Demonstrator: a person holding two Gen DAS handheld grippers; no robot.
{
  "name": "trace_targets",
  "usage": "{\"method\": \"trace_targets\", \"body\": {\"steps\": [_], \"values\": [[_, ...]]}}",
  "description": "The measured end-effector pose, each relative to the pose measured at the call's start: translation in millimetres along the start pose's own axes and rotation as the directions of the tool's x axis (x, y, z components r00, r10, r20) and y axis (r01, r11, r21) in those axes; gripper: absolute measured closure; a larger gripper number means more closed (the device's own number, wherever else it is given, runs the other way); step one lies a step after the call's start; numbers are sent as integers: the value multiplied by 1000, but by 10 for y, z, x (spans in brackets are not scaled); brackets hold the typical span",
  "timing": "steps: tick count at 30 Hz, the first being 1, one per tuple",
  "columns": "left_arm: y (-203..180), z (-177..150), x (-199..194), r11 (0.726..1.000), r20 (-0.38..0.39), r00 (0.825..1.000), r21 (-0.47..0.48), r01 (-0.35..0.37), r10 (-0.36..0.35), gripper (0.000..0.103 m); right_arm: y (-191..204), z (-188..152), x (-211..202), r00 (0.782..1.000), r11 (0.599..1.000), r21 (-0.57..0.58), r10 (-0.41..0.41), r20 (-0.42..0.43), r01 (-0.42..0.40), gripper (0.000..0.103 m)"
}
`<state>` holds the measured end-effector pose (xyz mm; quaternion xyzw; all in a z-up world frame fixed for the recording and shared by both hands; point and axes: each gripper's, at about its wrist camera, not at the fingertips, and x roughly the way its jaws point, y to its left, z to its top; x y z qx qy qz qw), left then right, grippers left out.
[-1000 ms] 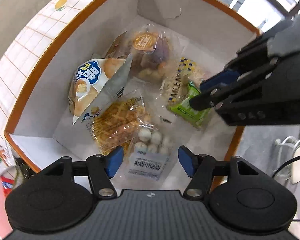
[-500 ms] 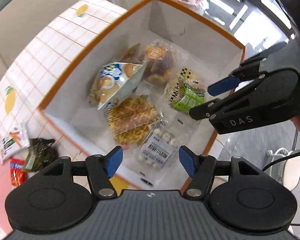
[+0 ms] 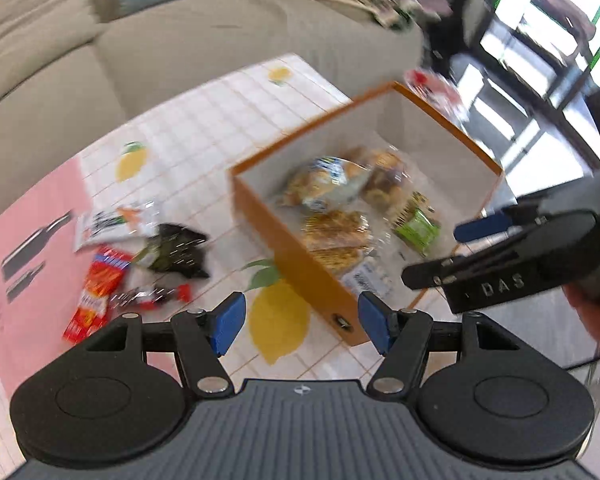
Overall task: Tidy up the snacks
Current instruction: 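Withdraw both tools from the box back toward the remaining snacks, then grasp the red spicy-strip bag with the left tool while the right tool grasps the cola bottle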
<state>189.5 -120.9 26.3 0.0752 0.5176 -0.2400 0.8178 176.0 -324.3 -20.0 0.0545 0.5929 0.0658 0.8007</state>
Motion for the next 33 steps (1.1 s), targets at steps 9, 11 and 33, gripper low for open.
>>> {"method": "trace_targets", "body": {"steps": [9,11,33], "values": [[453,-558,-429,977,146,985,-206,-60,91,27,708,-294,-211,981,997,-51,64,185,-56,26],[563,-698,-481,964,165,979,-254,-79,124,27,853,-396,-207,969,996,-56,85,234,-74,26],[1446,-1601,13,890,222,950,-444,-102,219,27,1854,-915,774,908,979,-205,82,412,5,36]]}}
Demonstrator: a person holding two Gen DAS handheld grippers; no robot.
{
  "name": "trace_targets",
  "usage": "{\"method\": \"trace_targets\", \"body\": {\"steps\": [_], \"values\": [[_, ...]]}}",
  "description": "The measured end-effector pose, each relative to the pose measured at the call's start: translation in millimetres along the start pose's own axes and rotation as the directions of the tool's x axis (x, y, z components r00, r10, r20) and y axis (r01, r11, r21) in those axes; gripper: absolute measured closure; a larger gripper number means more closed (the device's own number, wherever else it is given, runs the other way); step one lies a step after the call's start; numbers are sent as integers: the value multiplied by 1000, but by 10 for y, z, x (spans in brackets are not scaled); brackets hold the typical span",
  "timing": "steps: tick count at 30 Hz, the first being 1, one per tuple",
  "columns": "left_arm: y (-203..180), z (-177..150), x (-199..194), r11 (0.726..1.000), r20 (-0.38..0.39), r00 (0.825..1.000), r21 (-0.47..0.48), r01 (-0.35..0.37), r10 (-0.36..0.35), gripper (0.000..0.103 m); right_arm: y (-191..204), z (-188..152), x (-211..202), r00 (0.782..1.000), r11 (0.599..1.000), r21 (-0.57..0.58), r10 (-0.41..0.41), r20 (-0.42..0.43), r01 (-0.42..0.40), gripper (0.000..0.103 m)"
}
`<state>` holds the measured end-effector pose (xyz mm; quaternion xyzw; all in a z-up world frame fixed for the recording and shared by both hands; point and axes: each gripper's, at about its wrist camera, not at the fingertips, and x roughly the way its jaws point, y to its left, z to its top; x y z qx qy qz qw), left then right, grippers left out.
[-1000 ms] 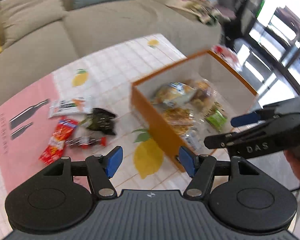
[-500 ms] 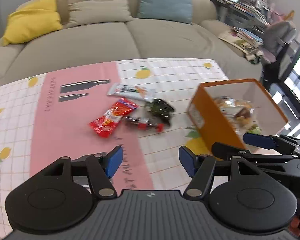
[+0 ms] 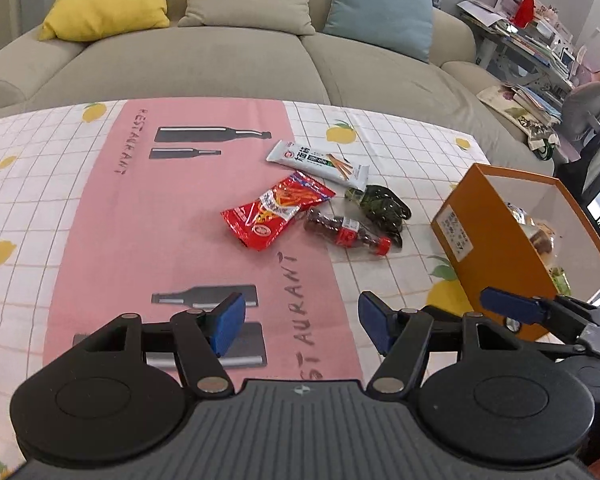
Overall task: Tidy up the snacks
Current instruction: 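Grasp the red spicy-strip bag with the left tool while the right tool grasps the cola bottle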
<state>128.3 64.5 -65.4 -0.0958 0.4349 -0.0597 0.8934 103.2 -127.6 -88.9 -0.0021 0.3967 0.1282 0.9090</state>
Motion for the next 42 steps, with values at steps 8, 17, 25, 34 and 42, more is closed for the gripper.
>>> {"method": "trace_targets", "body": {"steps": [8,17,25,34,42], "values": [[177,174,366,1000,-18,1000,-10,8,-9,27,-16,144,500,999,997,-72,-20,-32,17,36],[257,464,896,986,-31,1000,164,6,-1,27,-102,387,968,999,984,-177,-38,-28,33,36],[229,624,1291,941,-76,997,338,30,-5,26,-96,550,1230,1000,967,-255,2,-13,-5,49],[225,675,1683,912,-121,993,405,57,-8,24,-145,585,1506,997,975,-218,33,-70,-48,51],[162,598,1619,936,-130,991,350,43,3,42,-97,469,1601,992,980,-187,55,-112,-75,65]]}}
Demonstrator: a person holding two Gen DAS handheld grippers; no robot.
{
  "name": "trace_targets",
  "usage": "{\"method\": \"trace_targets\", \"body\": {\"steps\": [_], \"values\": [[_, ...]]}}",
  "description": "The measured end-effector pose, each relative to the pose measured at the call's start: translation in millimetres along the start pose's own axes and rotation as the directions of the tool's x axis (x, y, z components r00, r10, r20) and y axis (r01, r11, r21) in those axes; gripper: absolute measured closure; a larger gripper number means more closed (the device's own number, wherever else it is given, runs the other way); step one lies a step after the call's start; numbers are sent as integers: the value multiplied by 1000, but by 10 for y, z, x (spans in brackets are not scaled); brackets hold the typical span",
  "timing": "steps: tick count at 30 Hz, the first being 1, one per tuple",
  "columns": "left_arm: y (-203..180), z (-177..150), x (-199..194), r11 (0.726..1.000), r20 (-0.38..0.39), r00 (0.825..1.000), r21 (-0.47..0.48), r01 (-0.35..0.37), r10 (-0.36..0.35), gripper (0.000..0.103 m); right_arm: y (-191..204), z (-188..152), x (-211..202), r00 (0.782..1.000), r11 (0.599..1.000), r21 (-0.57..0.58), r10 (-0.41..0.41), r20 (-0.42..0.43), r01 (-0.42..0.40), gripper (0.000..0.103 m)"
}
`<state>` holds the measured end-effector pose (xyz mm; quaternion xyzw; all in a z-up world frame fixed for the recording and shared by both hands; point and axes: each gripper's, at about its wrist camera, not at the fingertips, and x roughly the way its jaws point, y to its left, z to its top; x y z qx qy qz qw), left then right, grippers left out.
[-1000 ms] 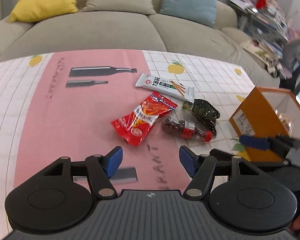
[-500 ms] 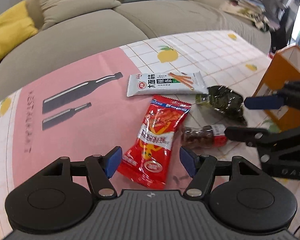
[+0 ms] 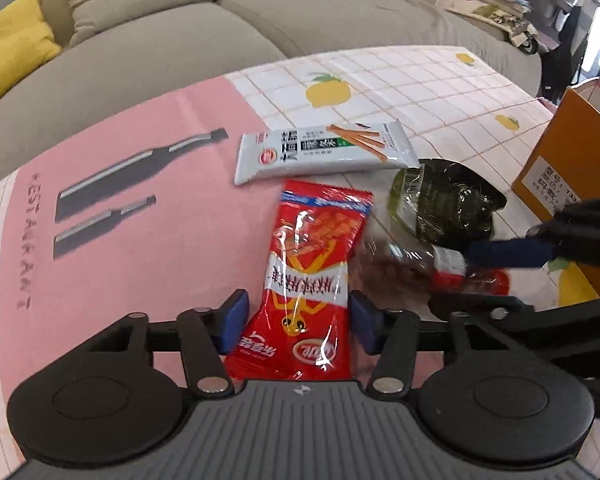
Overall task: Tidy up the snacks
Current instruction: 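Grasp the red spicy-strip bag with the left tool while the right tool grasps the cola bottle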
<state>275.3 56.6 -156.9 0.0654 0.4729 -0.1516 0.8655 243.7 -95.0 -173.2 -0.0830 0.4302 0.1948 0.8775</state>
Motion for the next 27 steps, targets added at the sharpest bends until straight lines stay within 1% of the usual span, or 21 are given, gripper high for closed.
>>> {"method": "trace_targets", "body": {"steps": [2,3,4,9,14,17,20,22,25,27], "values": [[-53,-41,-48,999,-22,999,-38,-25,24,47,13,-42,-6,1000,1000,23,6,-11,-6,74],[-76,-66,-71,998,-30,999,-56,-34,32,47,22,-73,-18,1000,999,37,14,-16,-13,80],[-104,-102,-98,996,-36,998,-73,-44,42,48,28,-106,-30,999,999,51,20,-27,-19,83],[-267,-323,-267,981,-67,994,-169,-98,87,49,64,-317,-179,999,994,110,28,-36,-24,83],[-423,-604,-491,957,-98,991,-268,-115,91,49,137,-507,-354,999,992,121,23,-49,-17,83],[-548,-748,-598,950,-124,987,-282,-133,102,49,178,-622,-471,998,992,124,13,-69,-4,84],[-670,-857,-684,955,-142,983,-258,-147,113,49,195,-751,-590,996,990,144,1,-86,11,84],[-712,-913,-728,956,-148,983,-255,-145,109,49,210,-842,-671,996,987,158,-2,-92,17,84],[-736,-974,-780,954,-157,982,-264,-144,105,49,264,-934,-756,995,989,145,-10,-100,25,84],[-727,-981,-785,955,-146,984,-265,-135,99,45,289,-979,-793,995,991,132,-16,-98,29,84]]}}
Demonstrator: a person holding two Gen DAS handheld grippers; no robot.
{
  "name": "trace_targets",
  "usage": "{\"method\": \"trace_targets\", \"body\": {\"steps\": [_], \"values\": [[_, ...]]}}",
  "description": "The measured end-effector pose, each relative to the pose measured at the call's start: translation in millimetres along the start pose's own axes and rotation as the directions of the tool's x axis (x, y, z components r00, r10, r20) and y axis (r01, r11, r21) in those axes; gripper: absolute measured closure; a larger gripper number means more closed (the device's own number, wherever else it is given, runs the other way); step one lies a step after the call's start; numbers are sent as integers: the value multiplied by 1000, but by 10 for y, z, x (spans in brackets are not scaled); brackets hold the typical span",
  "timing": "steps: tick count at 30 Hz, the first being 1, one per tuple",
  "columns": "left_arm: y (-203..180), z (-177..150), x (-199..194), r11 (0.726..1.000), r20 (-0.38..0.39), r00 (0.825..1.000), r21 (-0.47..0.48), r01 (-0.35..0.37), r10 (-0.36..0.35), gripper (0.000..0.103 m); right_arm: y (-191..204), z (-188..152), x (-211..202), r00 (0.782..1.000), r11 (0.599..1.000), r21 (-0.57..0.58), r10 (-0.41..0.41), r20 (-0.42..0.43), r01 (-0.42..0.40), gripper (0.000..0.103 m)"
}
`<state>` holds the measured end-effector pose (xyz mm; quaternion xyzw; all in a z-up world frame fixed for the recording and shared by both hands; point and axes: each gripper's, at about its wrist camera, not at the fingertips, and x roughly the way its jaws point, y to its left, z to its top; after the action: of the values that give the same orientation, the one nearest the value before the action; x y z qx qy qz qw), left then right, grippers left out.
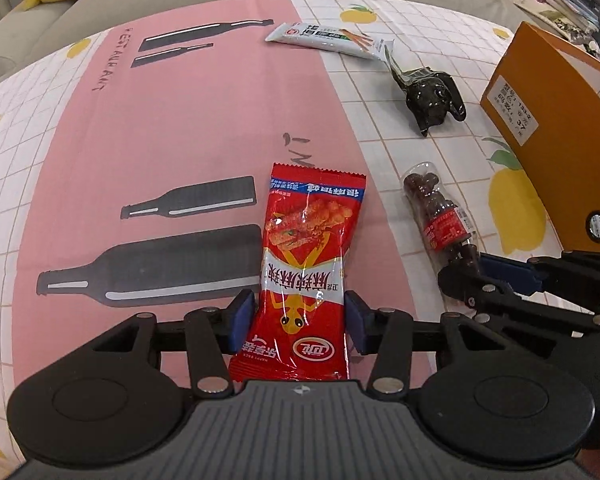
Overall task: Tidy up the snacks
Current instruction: 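Grasp the red spicy-strip bag with the left tool while the right tool grasps the cola bottle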
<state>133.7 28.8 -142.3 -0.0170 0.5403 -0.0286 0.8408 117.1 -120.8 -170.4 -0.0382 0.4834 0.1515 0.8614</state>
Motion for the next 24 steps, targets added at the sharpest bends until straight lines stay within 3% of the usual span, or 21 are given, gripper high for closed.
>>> {"method": "trace_targets", "body": {"steps": [3,6,12,15,20,24], "values": [[48,-12,0,999,41,999,-21,25,-24,41,4,-1,4,1000,1000,-14,-4,13,4,81],[106,5,9,997,82,995,-49,52,-47,37,4,24,3,997,999,-47,-22,70,25,67],[150,32,53,997,125,991,-54,63,-56,34,-40,59,117,995,999,-42,-2,102,7,67],[156,34,64,996,139,989,-51,68,-60,33,-13,51,148,993,998,-55,0,118,7,72],[133,57,97,996,148,986,-38,80,-74,22,-9,52,157,992,998,-45,-36,124,42,73],[22,48,126,999,155,987,23,31,-35,22,-79,46,140,992,998,-16,-54,116,56,73]]}}
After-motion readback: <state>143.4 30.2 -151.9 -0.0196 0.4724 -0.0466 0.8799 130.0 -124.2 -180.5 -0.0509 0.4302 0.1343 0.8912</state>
